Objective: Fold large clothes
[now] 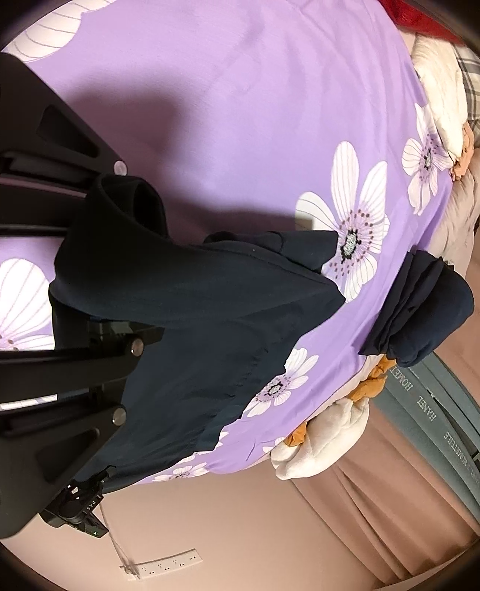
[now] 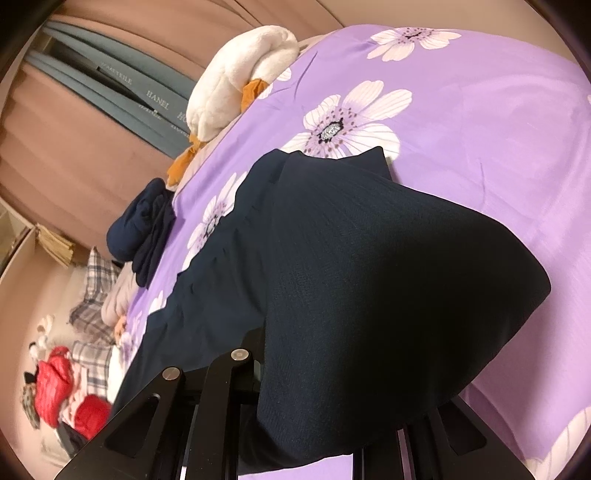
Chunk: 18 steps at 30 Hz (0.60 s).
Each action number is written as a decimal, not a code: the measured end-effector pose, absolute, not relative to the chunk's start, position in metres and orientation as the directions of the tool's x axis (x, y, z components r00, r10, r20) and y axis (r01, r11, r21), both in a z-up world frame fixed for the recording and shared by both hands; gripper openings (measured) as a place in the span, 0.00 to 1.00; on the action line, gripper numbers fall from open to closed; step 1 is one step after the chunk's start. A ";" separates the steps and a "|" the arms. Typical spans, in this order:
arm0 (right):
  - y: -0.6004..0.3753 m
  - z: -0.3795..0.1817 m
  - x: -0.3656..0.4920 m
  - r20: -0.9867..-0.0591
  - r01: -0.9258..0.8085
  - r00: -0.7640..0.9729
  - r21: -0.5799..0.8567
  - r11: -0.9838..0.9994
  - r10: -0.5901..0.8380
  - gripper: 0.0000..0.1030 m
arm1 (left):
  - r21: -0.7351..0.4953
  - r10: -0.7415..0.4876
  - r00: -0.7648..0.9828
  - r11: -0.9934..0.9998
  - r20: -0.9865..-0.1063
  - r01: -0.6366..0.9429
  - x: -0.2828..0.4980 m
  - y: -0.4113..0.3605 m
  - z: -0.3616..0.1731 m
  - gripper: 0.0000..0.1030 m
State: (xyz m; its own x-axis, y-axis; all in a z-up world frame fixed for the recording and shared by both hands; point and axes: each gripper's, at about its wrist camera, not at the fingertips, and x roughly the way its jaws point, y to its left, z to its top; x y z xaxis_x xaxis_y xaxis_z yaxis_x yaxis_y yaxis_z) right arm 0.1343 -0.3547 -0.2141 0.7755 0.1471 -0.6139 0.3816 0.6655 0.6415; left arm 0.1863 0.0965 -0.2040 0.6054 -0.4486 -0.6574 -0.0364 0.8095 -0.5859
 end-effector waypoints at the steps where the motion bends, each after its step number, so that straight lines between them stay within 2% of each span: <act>1: -0.355 -0.216 0.134 -0.616 0.381 0.772 0.643 0.664 0.153 0.19 | -0.585 -0.449 0.598 0.810 -0.663 -0.040 0.186 0.097 -0.206 0.17; 3: -0.359 -0.223 0.135 -0.624 0.394 0.762 0.658 0.641 0.173 0.22 | -0.586 -0.443 0.584 0.807 -0.681 -0.071 0.187 0.099 -0.213 0.23; 5: -0.366 -0.234 0.134 -0.631 0.424 0.751 0.687 0.591 0.194 0.26 | -0.593 -0.434 0.579 0.798 -0.690 -0.110 0.186 0.104 -0.220 0.34; 8: -0.374 -0.246 0.130 -0.619 0.444 0.752 0.728 0.522 0.225 0.40 | -0.585 -0.413 0.579 0.799 -0.703 -0.140 0.179 0.112 -0.226 0.46; 10: -0.375 -0.246 0.127 -0.613 0.438 0.755 0.735 0.518 0.233 0.41 | -0.579 -0.399 0.586 0.801 -0.705 -0.151 0.173 0.119 -0.225 0.52; 11: -0.378 -0.244 0.125 -0.612 0.433 0.755 0.734 0.523 0.234 0.44 | -0.576 -0.389 0.594 0.802 -0.704 -0.156 0.170 0.124 -0.224 0.57; 13: -0.382 -0.239 0.118 -0.619 0.439 0.756 0.720 0.537 0.213 0.51 | -0.566 -0.369 0.607 0.808 -0.704 -0.166 0.163 0.133 -0.222 0.60; 18: -0.408 -0.227 0.095 -0.620 0.467 0.773 0.698 0.543 0.132 0.53 | -0.485 -0.228 0.660 0.843 -0.716 -0.235 0.147 0.164 -0.205 0.59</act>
State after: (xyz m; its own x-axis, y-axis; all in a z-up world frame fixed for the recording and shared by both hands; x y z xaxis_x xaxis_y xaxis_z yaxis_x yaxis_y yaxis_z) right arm 0.0948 -0.4078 -0.2271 0.7733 0.1316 -0.6203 0.4673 0.5429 0.6978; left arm 0.1472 0.1638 -0.2047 0.6596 -0.2282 -0.7162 -0.2348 0.8426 -0.4847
